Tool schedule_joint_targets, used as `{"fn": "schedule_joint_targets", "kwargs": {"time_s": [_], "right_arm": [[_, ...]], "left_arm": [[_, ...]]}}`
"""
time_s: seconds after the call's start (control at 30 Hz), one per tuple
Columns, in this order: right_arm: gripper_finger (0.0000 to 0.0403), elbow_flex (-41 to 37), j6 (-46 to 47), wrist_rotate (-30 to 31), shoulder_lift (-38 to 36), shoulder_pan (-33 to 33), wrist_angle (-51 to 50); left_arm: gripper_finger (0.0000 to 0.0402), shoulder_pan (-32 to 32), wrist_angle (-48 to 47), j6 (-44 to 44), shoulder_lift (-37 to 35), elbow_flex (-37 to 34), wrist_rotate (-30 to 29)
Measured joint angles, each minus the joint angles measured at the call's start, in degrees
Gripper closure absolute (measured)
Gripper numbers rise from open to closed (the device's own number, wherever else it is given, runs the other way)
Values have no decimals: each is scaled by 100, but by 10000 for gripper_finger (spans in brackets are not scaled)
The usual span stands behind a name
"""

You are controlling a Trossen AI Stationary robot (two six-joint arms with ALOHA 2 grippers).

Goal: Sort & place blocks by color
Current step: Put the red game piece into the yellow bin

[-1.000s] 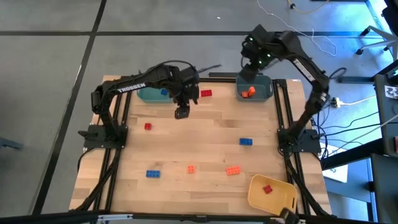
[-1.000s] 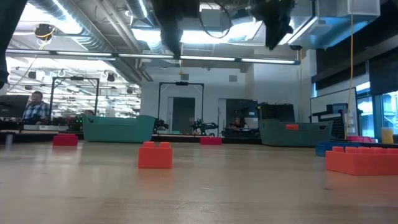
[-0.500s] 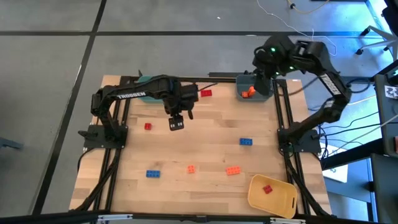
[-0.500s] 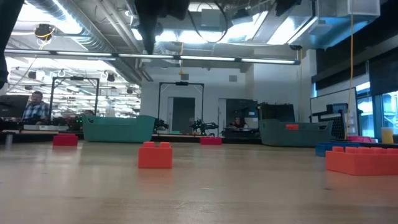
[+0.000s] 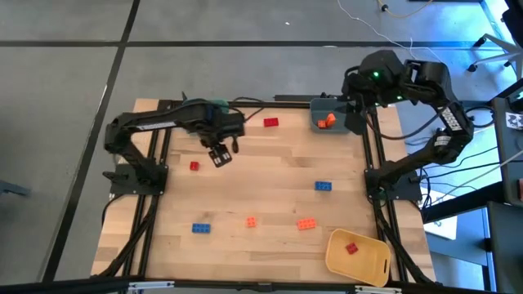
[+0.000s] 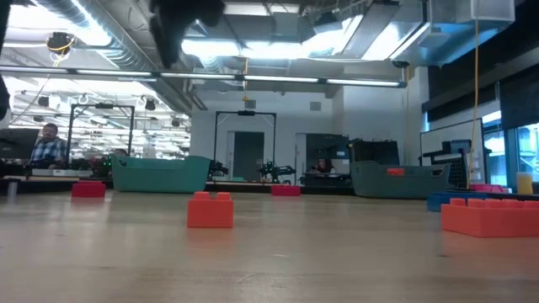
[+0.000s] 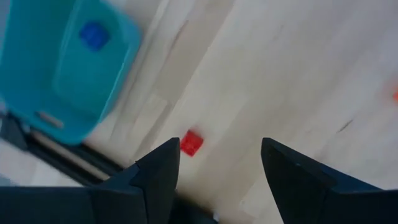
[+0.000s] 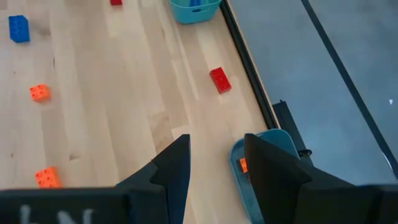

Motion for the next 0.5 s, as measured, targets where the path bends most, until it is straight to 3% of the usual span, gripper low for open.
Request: {"fn": "schedule_joint_targets", "kwargs": {"time_s": [0.17,0.3,0.4,0.5], "right_arm": [[251,0,2,-2,0,67,0],[251,0,12,-1,0,67,0],[251,0,15,-1,0,67,0],[251,-2,15,-1,0,67,1]], "left_arm": [[183,-17,690,-1272,-1140,-1269,-17],[183,-158,1103,-2812,-1848,-2323,-156],[183,-234,1118,-3941,-2183,-2954,-265],[183,-286,1184,-4502,-2338,-3506,-408]]}}
